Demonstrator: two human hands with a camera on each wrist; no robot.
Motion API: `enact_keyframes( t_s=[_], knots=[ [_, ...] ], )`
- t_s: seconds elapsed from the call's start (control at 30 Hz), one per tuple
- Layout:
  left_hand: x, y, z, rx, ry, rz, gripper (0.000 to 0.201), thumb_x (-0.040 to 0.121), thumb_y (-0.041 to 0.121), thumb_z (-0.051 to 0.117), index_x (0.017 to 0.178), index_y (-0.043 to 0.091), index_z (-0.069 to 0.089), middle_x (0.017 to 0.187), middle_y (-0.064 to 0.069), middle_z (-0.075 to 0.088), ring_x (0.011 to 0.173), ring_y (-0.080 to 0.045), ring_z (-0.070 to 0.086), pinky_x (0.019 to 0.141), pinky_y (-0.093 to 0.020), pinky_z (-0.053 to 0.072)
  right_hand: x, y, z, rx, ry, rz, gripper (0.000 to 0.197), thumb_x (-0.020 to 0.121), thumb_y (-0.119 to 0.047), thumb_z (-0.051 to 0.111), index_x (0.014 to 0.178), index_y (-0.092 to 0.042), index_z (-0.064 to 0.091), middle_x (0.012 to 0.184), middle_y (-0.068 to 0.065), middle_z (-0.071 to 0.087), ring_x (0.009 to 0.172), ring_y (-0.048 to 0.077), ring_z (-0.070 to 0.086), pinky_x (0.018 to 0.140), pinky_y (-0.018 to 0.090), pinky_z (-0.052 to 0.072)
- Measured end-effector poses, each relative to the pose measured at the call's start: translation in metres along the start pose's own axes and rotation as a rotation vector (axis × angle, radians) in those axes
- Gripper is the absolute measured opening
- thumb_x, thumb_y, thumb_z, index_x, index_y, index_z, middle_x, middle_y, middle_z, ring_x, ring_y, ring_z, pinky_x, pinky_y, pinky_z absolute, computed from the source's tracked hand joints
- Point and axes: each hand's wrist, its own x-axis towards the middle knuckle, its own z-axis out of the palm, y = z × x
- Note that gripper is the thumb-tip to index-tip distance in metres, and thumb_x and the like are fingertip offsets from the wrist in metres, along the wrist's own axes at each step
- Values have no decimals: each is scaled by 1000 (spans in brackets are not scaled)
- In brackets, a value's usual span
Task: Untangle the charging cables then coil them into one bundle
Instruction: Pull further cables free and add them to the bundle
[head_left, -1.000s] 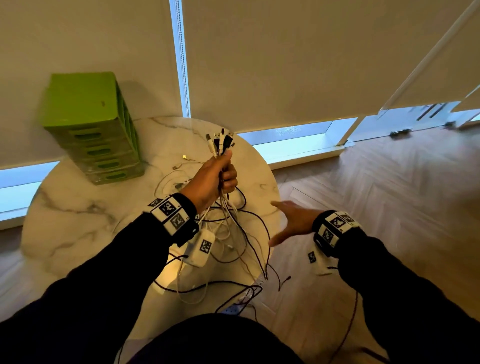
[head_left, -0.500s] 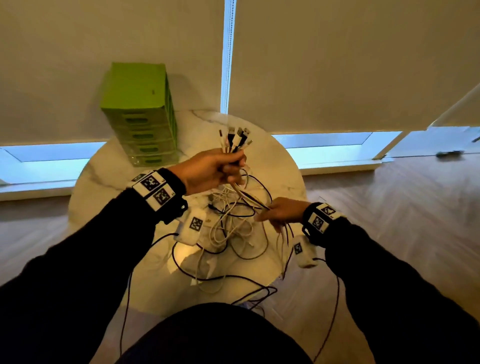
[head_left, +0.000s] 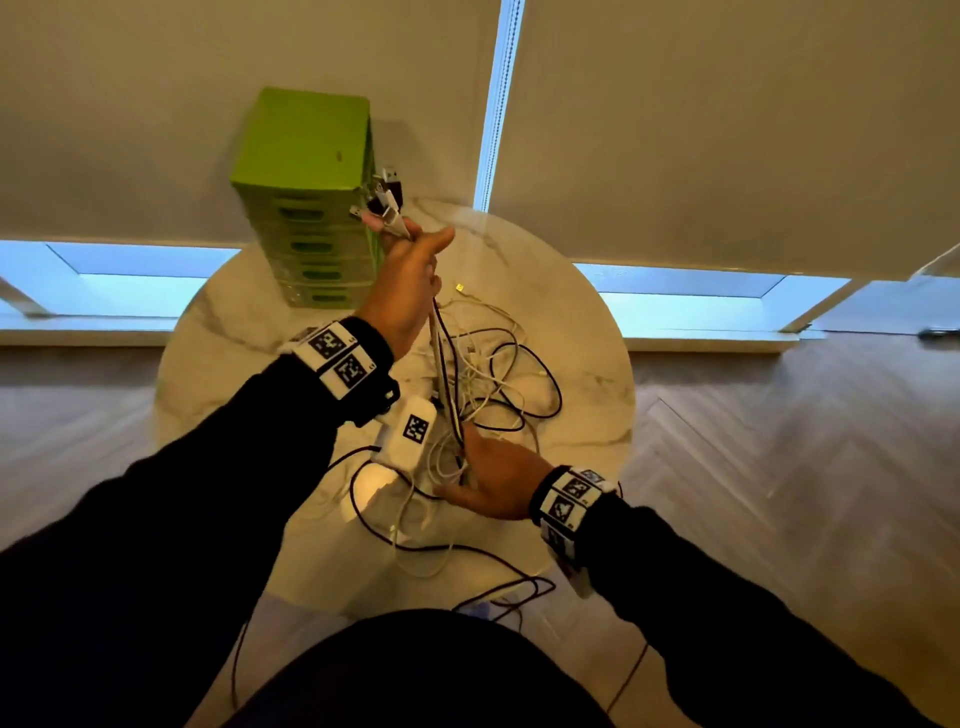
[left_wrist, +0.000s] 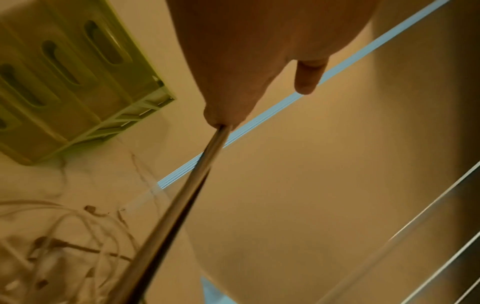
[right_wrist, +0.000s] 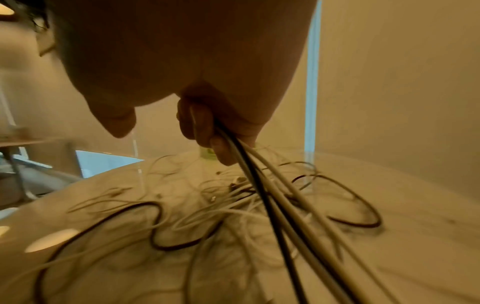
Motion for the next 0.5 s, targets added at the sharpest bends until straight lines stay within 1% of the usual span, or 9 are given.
enact_keyframes(
  t_s=[0.07,0.1,0.17,0.23,0.3,0.33,0.37,0.47,0.5],
  knots=[
    [0,-15,-6,102,-42,-41,27,93,25,59,83,29,35,66,14,37,57,-3,37,55,-21,32,2,-3,6,84,-135,25,104,78,-89,35,153,-19,15,124,9,64,105,30,63,90,42,52],
    [1,-20,-11,145,-67,-53,27,97,23,57,83,28,35,61,16,35,52,-2,35,52,-20,31,7,3,4,173,-195,47,104,78,-91,27,153,-19,21,128,8,62,110,28,61,97,43,49],
    [1,-27,-22,201,-113,-76,29,103,20,51,80,28,35,58,15,31,48,-3,30,48,-20,28,17,15,-8,386,-218,103,96,82,-87,17,141,-18,48,133,5,61,119,24,57,107,42,40],
    [0,-32,-31,192,-138,-104,32,104,19,49,77,28,34,57,14,28,47,-5,25,45,-20,27,26,29,-26,483,-102,158,87,87,-84,14,117,-22,67,123,5,66,111,22,59,106,41,39],
    [-1,-38,-36,177,-119,-124,34,104,17,49,76,28,33,58,13,27,47,-6,23,44,-20,26,38,46,-44,490,54,184,68,98,-69,20,99,-21,69,106,7,68,97,24,60,96,41,43],
    [-2,-41,-39,174,-102,-129,35,104,16,49,75,28,33,58,12,26,47,-6,23,44,-20,25,46,53,-49,478,96,159,60,102,-60,26,99,-19,69,103,9,69,96,26,62,91,40,45],
    [-2,-44,-41,169,-95,-133,35,104,16,49,75,28,32,58,12,25,47,-6,22,44,-20,24,52,58,-53,454,86,120,52,104,-53,31,105,-17,69,106,10,70,98,28,64,88,38,46],
    [-4,-50,-48,159,-69,-147,36,104,15,49,74,27,32,59,11,24,46,-6,21,44,-21,23,74,62,-50,196,-155,-8,41,104,-42,44,131,-16,61,133,5,63,121,25,58,95,24,38],
    [-5,-52,-50,161,-53,-153,36,104,14,49,74,27,33,59,10,24,46,-7,21,44,-21,23,84,64,-45,129,-198,-48,42,103,-40,48,137,-16,56,135,6,61,122,26,57,96,24,38]
  ],
)
